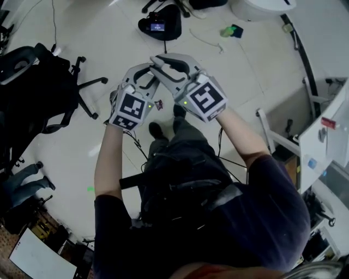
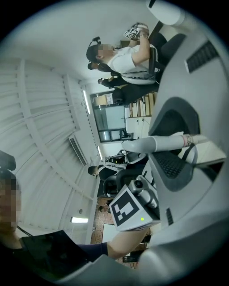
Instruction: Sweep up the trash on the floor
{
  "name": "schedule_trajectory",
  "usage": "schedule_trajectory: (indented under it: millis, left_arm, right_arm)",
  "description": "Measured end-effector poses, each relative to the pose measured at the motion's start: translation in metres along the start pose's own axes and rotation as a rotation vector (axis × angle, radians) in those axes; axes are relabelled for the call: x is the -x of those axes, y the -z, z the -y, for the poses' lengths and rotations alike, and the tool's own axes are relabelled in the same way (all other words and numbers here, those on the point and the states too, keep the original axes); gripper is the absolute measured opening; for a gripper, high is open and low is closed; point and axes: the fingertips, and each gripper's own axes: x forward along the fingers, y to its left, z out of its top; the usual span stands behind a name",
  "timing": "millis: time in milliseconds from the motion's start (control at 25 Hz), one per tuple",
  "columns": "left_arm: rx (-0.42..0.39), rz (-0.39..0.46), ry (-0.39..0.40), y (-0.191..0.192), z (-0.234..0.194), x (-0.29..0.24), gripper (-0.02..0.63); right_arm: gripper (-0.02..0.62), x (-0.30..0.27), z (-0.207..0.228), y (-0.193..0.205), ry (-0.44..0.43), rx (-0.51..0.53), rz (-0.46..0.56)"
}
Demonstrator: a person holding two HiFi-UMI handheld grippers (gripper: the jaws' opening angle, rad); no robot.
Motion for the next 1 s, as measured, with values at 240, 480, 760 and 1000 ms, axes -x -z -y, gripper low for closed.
schedule_trajectory:
  millis: [240,480,760,1000]
  left_arm:
    - [0.035,-0.028,-0.106,0.032,-0.026,0.0,0.095]
    - [0.062,-0.031,-0.151,0.068,-0.048,0.019,0.095]
    - [0.126,-0.042,-0.156,0.126,-0.074,0.032,0.095]
    - [0.157,-0.064,-0.147,0.163,-0.072,0.04,0.095]
  right_arm:
    - [0.118,-0.036,-0.008,0.015,-0.052,0.05,-0.02]
    - [0.118,-0.074,-0.03,0.031,-0.08,0.075,-0.063]
    - [0.115,-0.127,-0.055,0.061,-0.052,0.094,-0.15]
    - [0.117,-0.142,-0.084,0.091,-0.071,0.147,-0.221]
